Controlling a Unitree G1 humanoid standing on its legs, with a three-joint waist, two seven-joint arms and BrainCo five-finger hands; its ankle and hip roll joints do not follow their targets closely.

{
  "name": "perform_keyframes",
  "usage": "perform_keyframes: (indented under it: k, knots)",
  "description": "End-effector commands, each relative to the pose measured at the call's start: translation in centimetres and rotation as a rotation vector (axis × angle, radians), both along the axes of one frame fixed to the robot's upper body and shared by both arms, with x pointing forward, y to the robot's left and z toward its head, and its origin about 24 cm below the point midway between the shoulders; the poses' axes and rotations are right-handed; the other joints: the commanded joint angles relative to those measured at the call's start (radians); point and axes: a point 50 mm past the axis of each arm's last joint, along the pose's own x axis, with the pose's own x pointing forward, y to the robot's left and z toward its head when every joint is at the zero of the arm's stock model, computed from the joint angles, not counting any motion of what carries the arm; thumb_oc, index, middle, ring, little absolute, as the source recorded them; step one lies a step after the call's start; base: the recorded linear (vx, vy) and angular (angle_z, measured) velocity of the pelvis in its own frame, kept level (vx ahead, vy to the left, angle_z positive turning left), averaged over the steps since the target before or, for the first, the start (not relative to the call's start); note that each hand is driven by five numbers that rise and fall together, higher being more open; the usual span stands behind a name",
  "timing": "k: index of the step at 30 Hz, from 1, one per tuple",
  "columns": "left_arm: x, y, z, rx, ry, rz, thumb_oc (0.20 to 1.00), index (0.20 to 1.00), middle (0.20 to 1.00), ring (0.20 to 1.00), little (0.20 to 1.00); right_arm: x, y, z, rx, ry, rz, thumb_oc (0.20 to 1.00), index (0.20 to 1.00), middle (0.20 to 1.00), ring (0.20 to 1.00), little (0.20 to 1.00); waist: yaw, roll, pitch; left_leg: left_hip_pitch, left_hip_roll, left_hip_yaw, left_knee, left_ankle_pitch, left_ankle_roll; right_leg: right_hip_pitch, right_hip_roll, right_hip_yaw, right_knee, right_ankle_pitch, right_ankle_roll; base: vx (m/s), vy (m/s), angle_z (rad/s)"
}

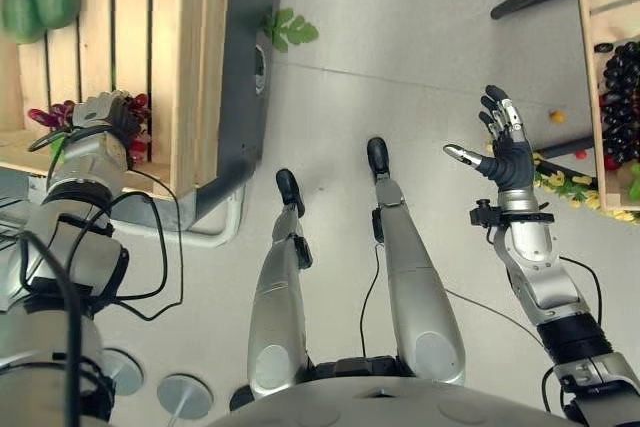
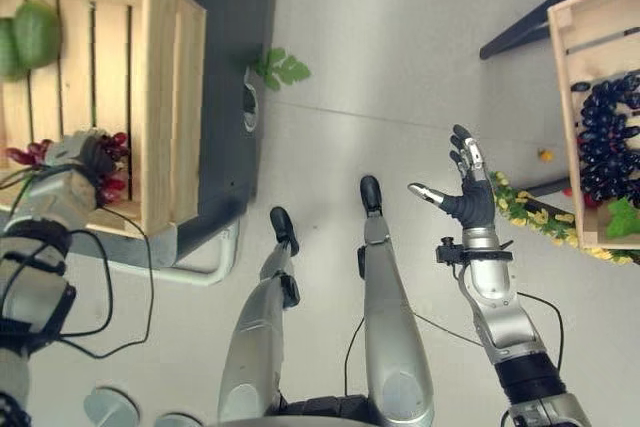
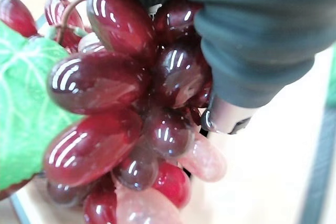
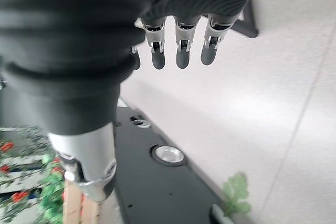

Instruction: Pick up the fruits from the basket on one side to the basket on the other side

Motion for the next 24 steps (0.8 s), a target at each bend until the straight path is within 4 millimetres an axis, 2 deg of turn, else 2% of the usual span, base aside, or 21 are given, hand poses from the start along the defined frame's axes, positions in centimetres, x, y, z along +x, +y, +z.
perform_keyframes:
  k: [1, 6, 10, 12, 13, 16, 21, 24]
  knots:
    - [-1.9, 3.1, 1.3, 0.004, -0.115, 0.113, 0.200, 0.200, 0.200, 0.200, 0.200, -0.5, 0.6, 0.5, -0.004, -0.048, 0.027, 1.000, 1.000, 1.000, 1.000, 1.000, 0.028, -0.051, -0.008, 0.045, -0.038, -0.030, 0.100, -0.078, 0.040, 0.138, -0.044, 0.012, 0.010, -0.073, 0.118, 0.03, -0.021, 0.07]
    - [-2.4, 2.1, 2.3, -0.067, -0.381, 0.044, 0.200, 0.200, 0.200, 0.200, 0.200, -1.0, -0.8, -0.4, -0.033, -0.004, -0.017, 1.000, 1.000, 1.000, 1.000, 1.000, 0.052, -0.056, -0.008, 0.168, -0.054, -0.045, 0.061, -0.083, 0.043, 0.256, -0.069, -0.006, -0.014, -0.079, 0.122, 0.07, -0.015, 0.14]
    - [-3.0, 1.3, 3.8, -0.082, -0.522, -0.019, 0.200, 0.200, 0.200, 0.200, 0.200, -1.7, -2.2, -1.4, -0.075, 0.048, -0.082, 1.000, 1.000, 1.000, 1.000, 1.000, 0.073, -0.042, -0.031, 0.230, -0.065, -0.062, 0.024, -0.080, 0.048, 0.327, -0.082, -0.030, -0.032, -0.092, 0.122, 0.06, 0.012, 0.16]
    - [-3.0, 1.2, 3.7, -0.075, -0.521, -0.029, 0.200, 0.200, 0.200, 0.200, 0.200, -1.8, -2.5, -1.7, -0.088, 0.065, -0.094, 1.000, 1.000, 1.000, 1.000, 1.000, 0.075, -0.038, -0.041, 0.239, -0.065, -0.066, 0.019, -0.079, 0.049, 0.340, -0.084, -0.035, -0.041, -0.090, 0.122, 0.06, 0.010, 0.18]
    - [-3.1, 0.4, 4.9, -0.067, -0.580, -0.078, 0.200, 0.200, 0.200, 0.200, 0.200, -2.1, -3.0, -1.9, -0.107, 0.078, -0.102, 1.000, 1.000, 1.000, 1.000, 1.000, 0.086, -0.035, -0.057, 0.250, -0.069, -0.070, 0.021, -0.084, 0.050, 0.359, -0.087, -0.040, -0.050, -0.094, 0.120, 0.06, -0.003, 0.15]
    - [-3.5, -0.5, 5.7, -0.050, -0.623, -0.130, 0.200, 0.200, 0.200, 0.200, 0.200, -2.5, -3.3, -2.2, -0.116, 0.098, -0.100, 1.000, 1.000, 1.000, 1.000, 1.000, 0.093, -0.033, -0.074, 0.266, -0.072, -0.077, 0.023, -0.093, 0.052, 0.380, -0.089, -0.047, -0.058, -0.096, 0.119, 0.05, 0.005, 0.11]
    - [-4.2, -1.0, 5.2, -0.048, -0.631, -0.152, 0.200, 0.200, 0.200, 0.200, 0.200, -2.9, -3.5, -3.1, -0.106, 0.154, -0.084, 1.000, 1.000, 1.000, 1.000, 1.000, 0.102, -0.030, -0.121, 0.305, -0.074, -0.082, 0.000, -0.101, 0.056, 0.420, -0.094, -0.051, -0.070, -0.104, 0.118, 0.06, 0.018, 0.10]
    - [-4.4, -2.3, 5.4, -0.065, -0.666, -0.212, 0.200, 0.200, 0.200, 0.200, 0.200, -3.1, -3.4, -3.3, -0.112, 0.178, -0.058, 1.000, 1.000, 1.000, 1.000, 1.000, 0.110, -0.028, -0.152, 0.331, -0.083, -0.091, -0.011, -0.109, 0.060, 0.450, -0.095, -0.062, -0.079, -0.107, 0.118, 0.06, 0.028, 0.06]
